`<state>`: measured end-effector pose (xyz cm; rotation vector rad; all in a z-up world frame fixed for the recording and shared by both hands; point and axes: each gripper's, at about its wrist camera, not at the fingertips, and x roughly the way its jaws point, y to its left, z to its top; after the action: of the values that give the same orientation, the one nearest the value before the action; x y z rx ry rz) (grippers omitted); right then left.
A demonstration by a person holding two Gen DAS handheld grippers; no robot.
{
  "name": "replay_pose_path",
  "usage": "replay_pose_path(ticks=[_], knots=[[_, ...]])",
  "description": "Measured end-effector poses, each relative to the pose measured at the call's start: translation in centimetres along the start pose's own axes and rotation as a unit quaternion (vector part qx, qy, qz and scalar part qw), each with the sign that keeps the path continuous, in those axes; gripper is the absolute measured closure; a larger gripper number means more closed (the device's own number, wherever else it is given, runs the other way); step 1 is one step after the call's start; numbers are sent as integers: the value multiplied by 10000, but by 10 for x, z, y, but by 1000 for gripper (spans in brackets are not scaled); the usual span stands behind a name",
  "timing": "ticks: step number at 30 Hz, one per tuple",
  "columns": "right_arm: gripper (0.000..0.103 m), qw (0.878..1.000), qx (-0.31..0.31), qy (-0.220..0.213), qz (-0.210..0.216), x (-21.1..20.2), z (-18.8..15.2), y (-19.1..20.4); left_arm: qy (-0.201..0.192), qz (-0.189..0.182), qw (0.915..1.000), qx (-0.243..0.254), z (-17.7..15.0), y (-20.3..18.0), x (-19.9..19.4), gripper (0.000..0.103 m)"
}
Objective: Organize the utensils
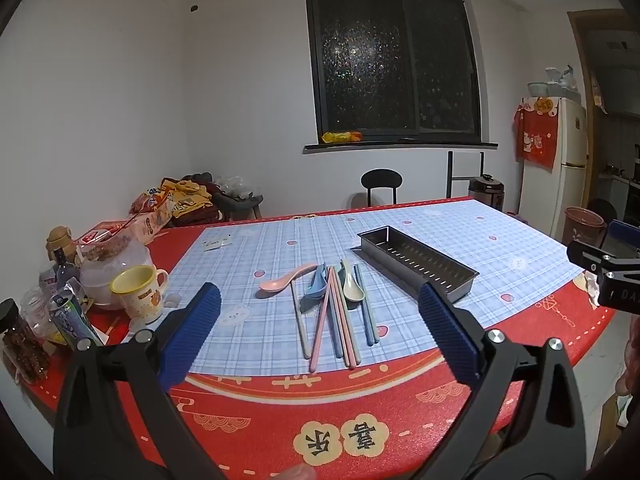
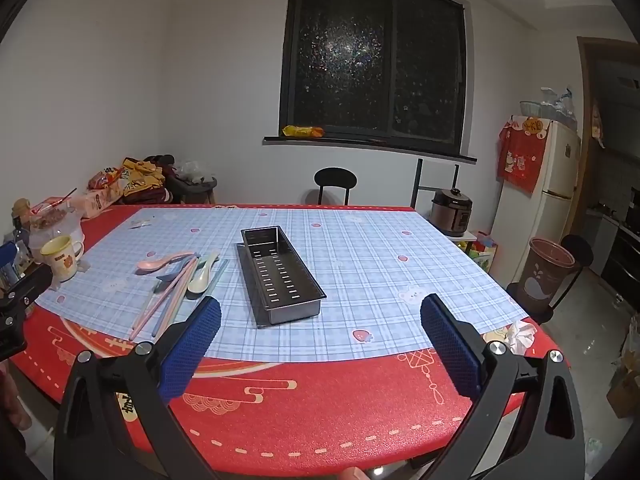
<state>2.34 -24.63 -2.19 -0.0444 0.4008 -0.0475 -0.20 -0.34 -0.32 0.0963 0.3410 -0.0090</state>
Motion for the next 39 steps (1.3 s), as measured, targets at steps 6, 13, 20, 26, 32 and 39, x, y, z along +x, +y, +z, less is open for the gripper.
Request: replay_pose_path(ticks=[6,13,20,26,32,39], knots=[[5,9999,-88,-6,-117,1,-2,3,-24,94,9999,79,-1,0,-2,6],[5,9996,-223,-38,-163,1,-4,9,-4,95,9999,95,-2,0,-2,6],[5,9995,-264,-19,-197,3,-4,15,18,72,9999,108,-3,0,0,6],[5,9994,-266,-4,-203,4,-4,15,40,80,9999,113,-5,-1,0,6],[5,9994,-270,-8,-206,4,-4,15,39,85,9999,111,-5,-1,0,6],[5,9994,-283,-10,-218,5,-6,15,39,82,9999,112,-5,0,0,6]])
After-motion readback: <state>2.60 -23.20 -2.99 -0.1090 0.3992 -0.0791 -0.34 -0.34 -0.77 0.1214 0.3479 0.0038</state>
